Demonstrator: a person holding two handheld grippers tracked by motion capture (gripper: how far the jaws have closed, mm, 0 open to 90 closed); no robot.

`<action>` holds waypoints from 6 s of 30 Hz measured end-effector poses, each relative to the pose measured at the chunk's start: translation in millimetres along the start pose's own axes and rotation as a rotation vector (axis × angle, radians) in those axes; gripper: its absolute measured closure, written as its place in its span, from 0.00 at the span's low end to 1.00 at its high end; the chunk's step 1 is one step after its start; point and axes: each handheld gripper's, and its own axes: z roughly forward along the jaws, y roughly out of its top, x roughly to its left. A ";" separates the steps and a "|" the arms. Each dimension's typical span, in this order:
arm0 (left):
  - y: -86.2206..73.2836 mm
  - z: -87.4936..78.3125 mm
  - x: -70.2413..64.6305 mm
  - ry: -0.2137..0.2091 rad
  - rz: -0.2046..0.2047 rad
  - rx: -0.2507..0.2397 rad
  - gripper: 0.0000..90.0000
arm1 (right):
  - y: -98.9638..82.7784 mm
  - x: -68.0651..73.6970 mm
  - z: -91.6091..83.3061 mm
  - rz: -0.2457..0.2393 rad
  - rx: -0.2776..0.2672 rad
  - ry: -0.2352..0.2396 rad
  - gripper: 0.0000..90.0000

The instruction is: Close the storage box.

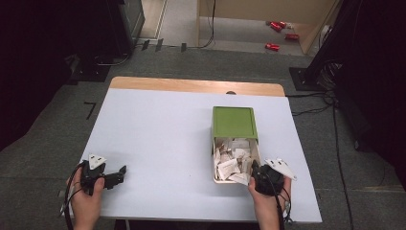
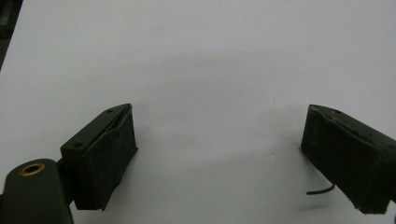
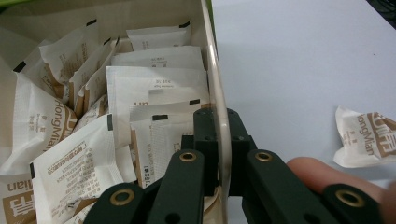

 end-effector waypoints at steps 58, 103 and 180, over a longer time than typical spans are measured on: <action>0.0 0.0 0.1 -0.001 -0.001 0.000 0.12 | -34.0 -11.4 7.0 -0.335 0.066 0.295 0.24; 0.0 0.0 0.1 -0.001 0.000 0.000 0.12 | -21.1 -6.7 20.0 -0.180 -0.039 0.197 0.41; 0.1 0.0 -0.1 0.000 0.000 0.001 0.12 | 1.9 -105.5 -0.9 -0.158 -0.048 0.056 0.07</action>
